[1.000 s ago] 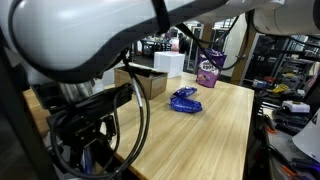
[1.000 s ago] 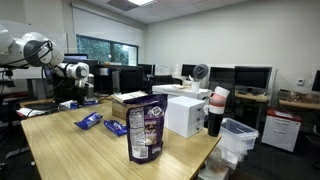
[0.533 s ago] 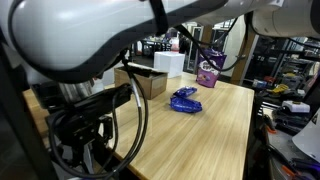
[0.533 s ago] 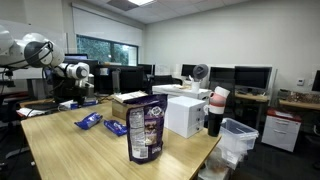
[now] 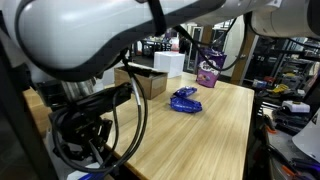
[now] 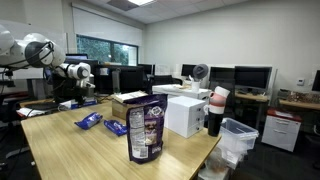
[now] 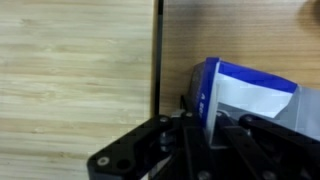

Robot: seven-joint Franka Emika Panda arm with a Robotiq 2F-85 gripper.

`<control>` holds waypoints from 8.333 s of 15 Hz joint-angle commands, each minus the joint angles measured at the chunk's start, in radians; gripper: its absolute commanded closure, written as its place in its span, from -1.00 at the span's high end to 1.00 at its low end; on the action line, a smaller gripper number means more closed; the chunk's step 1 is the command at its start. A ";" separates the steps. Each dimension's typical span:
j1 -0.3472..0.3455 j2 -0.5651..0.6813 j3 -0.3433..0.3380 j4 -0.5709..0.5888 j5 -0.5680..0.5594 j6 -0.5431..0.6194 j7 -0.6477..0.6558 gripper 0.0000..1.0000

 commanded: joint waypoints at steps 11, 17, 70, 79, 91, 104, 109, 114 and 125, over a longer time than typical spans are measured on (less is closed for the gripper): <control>-0.015 -0.022 0.005 0.052 0.004 -0.095 -0.014 -0.86; -0.024 -0.006 0.010 0.074 0.005 -0.076 -0.044 -0.88; 0.012 -0.103 -0.055 -0.023 -0.004 0.095 0.084 -0.89; -0.029 -0.113 -0.074 -0.023 0.006 0.079 0.060 -0.89; -0.087 -0.096 -0.041 -0.022 0.031 0.023 0.018 -0.37; -0.037 -0.057 -0.021 -0.026 0.013 -0.009 0.057 0.64; -0.026 -0.036 -0.025 -0.005 0.012 0.005 0.053 -0.08; -0.026 -0.033 -0.026 -0.001 0.012 0.006 0.053 -0.07; -0.029 -0.031 -0.025 0.003 0.015 0.003 0.053 -0.80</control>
